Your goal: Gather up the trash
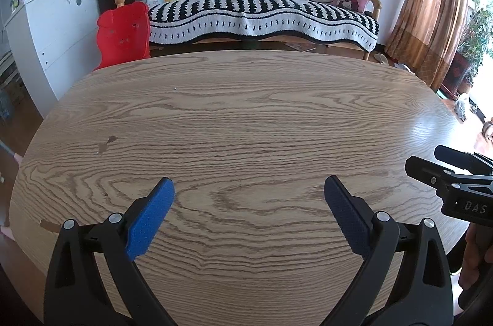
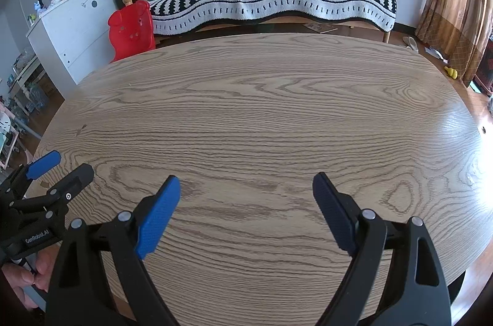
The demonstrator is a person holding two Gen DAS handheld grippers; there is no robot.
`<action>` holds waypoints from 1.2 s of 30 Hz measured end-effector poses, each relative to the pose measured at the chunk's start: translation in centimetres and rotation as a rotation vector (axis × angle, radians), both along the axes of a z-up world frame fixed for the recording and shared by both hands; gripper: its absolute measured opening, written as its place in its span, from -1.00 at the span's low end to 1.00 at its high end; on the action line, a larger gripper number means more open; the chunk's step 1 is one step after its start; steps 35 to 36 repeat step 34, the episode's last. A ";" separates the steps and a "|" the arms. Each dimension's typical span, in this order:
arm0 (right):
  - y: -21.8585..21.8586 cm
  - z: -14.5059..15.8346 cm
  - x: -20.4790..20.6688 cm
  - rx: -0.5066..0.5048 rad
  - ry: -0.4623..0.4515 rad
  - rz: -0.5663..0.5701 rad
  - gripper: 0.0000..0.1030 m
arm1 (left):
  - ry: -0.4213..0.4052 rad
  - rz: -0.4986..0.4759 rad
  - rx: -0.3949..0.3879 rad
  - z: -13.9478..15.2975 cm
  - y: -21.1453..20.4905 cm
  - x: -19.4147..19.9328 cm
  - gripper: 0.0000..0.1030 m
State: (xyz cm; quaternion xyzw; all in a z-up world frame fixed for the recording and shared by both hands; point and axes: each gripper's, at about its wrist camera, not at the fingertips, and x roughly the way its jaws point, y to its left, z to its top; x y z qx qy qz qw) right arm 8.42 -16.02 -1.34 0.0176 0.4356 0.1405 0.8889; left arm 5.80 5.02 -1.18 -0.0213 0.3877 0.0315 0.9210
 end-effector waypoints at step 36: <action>-1.5 -0.1 0.3 -0.015 0.001 -0.020 0.86 | 0.012 0.021 0.012 0.2 0.5 0.1 0.87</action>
